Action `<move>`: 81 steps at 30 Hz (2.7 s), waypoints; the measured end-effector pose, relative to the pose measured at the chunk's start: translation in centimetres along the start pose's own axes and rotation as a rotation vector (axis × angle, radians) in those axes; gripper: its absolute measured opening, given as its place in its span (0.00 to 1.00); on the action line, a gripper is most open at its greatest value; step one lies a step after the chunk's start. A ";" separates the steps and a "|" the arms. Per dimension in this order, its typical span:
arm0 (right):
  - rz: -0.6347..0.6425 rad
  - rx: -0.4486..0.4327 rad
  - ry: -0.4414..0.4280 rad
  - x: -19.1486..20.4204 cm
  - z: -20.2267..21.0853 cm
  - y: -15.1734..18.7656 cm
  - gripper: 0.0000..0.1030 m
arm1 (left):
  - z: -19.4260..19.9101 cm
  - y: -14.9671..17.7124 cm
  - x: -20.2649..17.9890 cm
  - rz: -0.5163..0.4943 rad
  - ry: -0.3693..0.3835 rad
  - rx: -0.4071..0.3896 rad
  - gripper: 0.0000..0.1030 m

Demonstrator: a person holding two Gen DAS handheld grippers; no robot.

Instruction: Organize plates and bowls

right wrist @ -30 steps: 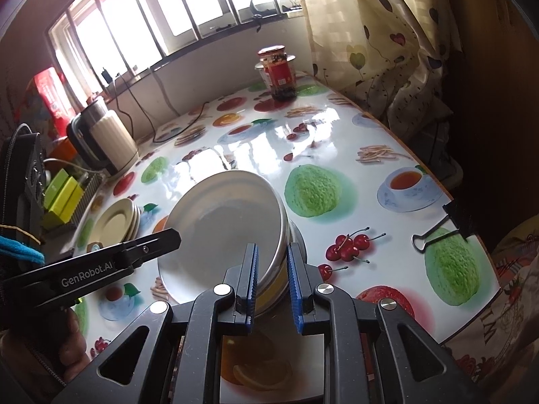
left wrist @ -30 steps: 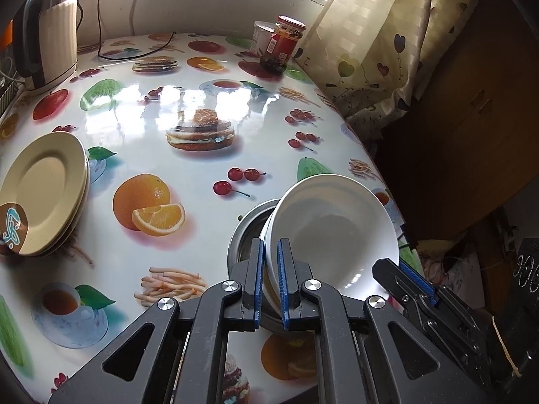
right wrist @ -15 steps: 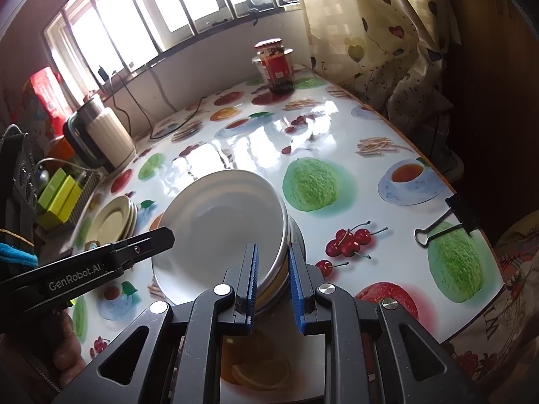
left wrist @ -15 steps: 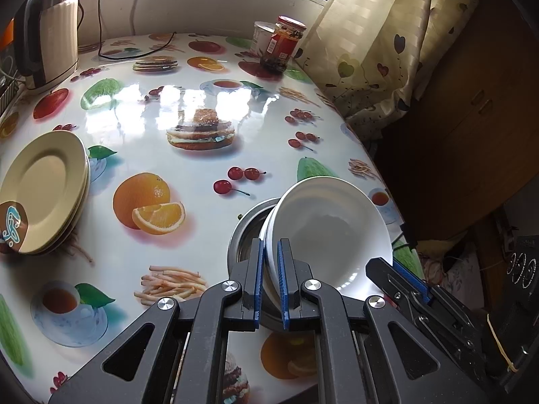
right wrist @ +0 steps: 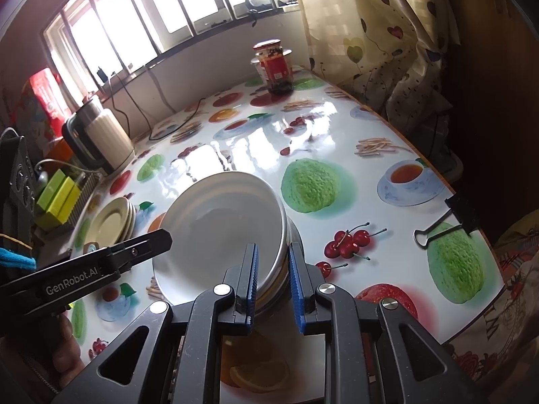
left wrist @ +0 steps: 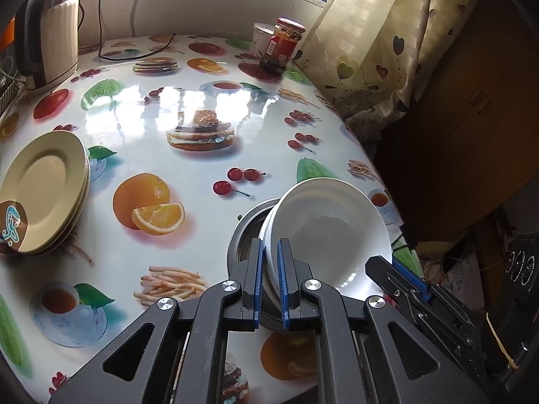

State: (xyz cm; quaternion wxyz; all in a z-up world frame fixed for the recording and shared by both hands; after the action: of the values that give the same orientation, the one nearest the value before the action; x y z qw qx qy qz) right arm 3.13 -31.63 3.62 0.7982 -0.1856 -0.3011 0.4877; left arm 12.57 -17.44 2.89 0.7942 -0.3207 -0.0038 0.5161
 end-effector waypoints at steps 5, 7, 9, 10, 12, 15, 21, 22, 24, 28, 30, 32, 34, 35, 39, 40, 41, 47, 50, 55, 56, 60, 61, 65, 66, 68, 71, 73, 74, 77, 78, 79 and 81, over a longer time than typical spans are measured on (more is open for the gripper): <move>0.000 0.000 0.000 0.0 -0.1 0.1 0.19 | 0.0 -0.1 0.0 -0.001 -0.001 -0.002 0.08; 0.000 -0.001 -0.002 0.0 -0.1 0.1 0.20 | 0.0 -0.1 0.0 -0.003 -0.002 -0.003 0.08; -0.001 -0.001 -0.002 0.0 -0.1 0.1 0.20 | 0.0 -0.2 -0.1 -0.004 -0.003 -0.004 0.08; 0.000 -0.001 -0.002 0.0 0.0 0.1 0.20 | 0.0 -0.2 -0.1 -0.002 -0.003 -0.005 0.08; 0.000 -0.001 -0.001 0.0 -0.1 0.0 0.21 | -0.2 -0.3 0.0 0.000 -0.007 -0.002 0.08; -0.001 -0.002 -0.013 0.0 -0.3 0.0 0.25 | -0.2 -0.3 -0.1 0.000 -0.008 -0.005 0.08; -0.008 -0.009 -0.023 0.3 -0.4 -0.7 0.28 | -0.2 -0.3 0.0 0.005 -0.012 -0.008 0.09; -0.010 -0.010 -0.025 0.3 -0.5 -0.7 0.28 | -0.2 -0.3 0.1 0.005 -0.013 -0.008 0.09; -0.015 -0.011 -0.030 0.4 -0.7 -0.9 0.28 | -0.2 -0.2 0.2 0.011 -0.009 -0.011 0.10; -0.021 -0.014 -0.042 0.4 -0.6 -1.0 0.28 | -0.3 -0.2 0.7 0.027 0.009 -0.016 0.11; -0.022 -0.014 -0.044 0.3 -0.7 -1.0 0.28 | -0.2 -0.3 0.9 0.032 0.013 -0.023 0.14; -0.023 -0.015 -0.045 0.3 -0.6 -1.1 0.28 | -0.2 -0.2 1.2 0.041 0.016 -0.020 0.19; -0.030 -0.016 -0.053 0.4 -0.7 -1.1 0.28 | -0.1 -0.3 1.6 0.054 0.026 -0.028 0.21; -0.035 -0.016 -0.056 0.3 -0.8 -1.1 0.28 | 0.0 -0.3 1.8 0.059 0.021 -0.036 0.21; -0.066 -0.024 -0.098 -0.3 -0.3 -0.9 0.28 | 0.0 -0.4 2.9 0.091 0.042 -0.039 0.31; -0.069 -0.031 -0.097 -0.4 -0.2 -0.9 0.29 | 0.1 -0.3 3.0 0.098 0.049 -0.040 0.32; -0.073 -0.038 -0.097 -0.8 0.1 -0.8 0.29 | 0.1 -0.3 3.1 0.098 0.049 -0.044 0.32; -0.099 -0.050 -0.108 -1.9 0.8 -0.5 0.31 | 1.3 -0.3 3.5 0.091 0.048 -0.091 0.32; -0.125 -0.061 -0.106 -2.9 1.1 -0.3 0.32 | 1.8 -0.4 3.6 0.072 0.041 -0.107 0.34; -0.162 -0.074 -0.088 -4.3 1.2 -0.2 0.34 | 1.2 -0.1 5.2 0.106 0.016 -0.092 0.34; -0.168 -0.073 -0.082 -4.6 1.3 -0.1 0.34 | 0.8 0.0 5.5 0.115 0.017 -0.077 0.34; -0.168 -0.068 -0.068 -5.1 0.7 -0.1 0.35 | -1.0 1.0 6.0 0.122 -0.006 -0.026 0.34; -0.169 -0.058 -0.063 -5.1 0.4 0.0 0.35 | -1.3 1.2 6.0 0.127 -0.004 -0.014 0.34; -0.157 -0.035 -0.065 -5.0 -0.5 0.3 0.35 | -1.9 1.5 5.8 0.131 0.021 0.001 0.34; -0.152 -0.034 -0.068 -4.9 -0.6 0.3 0.35 | -1.9 1.6 5.7 0.124 0.012 0.001 0.34; -0.146 -0.029 -0.072 -4.8 -0.9 0.3 0.35 | -2.1 1.7 5.6 0.130 0.023 0.006 0.34; -0.135 -0.028 -0.067 -4.8 -1.2 0.3 0.35 | -2.4 1.7 5.6 0.136 0.041 0.016 0.34; -0.138 -0.025 -0.074 -4.9 -1.4 0.2 0.35 | -2.6 1.8 5.6 0.141 0.050 0.024 0.34; -0.141 -0.019 -0.077 -5.0 -1.5 0.3 0.35 | -2.6 1.8 5.6 0.145 0.053 0.026 0.34; -0.155 0.002 -0.091 -5.3 -2.0 0.5 0.35 | -2.9 1.9 5.5 0.143 0.063 0.031 0.34; -0.156 0.006 -0.094 -5.4 -2.1 0.7 0.35 | -3.0 2.0 5.5 0.147 0.072 0.034 0.34; -0.153 0.010 -0.096 -5.4 -2.2 0.8 0.35 | -3.1 2.0 5.5 0.152 0.076 0.038 0.34; -0.145 0.019 -0.094 -5.3 -2.5 0.9 0.35 | -3.2 2.1 5.6 0.159 0.082 0.044 0.34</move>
State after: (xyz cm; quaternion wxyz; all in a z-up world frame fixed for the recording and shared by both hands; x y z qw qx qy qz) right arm 2.37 -35.95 -0.39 0.8180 -0.1324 -0.3463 0.4398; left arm 14.58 -13.88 -2.59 0.7571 -0.3234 0.0655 0.5638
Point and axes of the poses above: each gripper's, at about its wrist camera, not at the fingertips, and z roughly against the way its jaws point, x to its left, y to its underside, the point moved 2 cm from there along -z, roughly the way its jaws point, and after that the axes turned 4 degrees about -z, right-handed, at the moved point
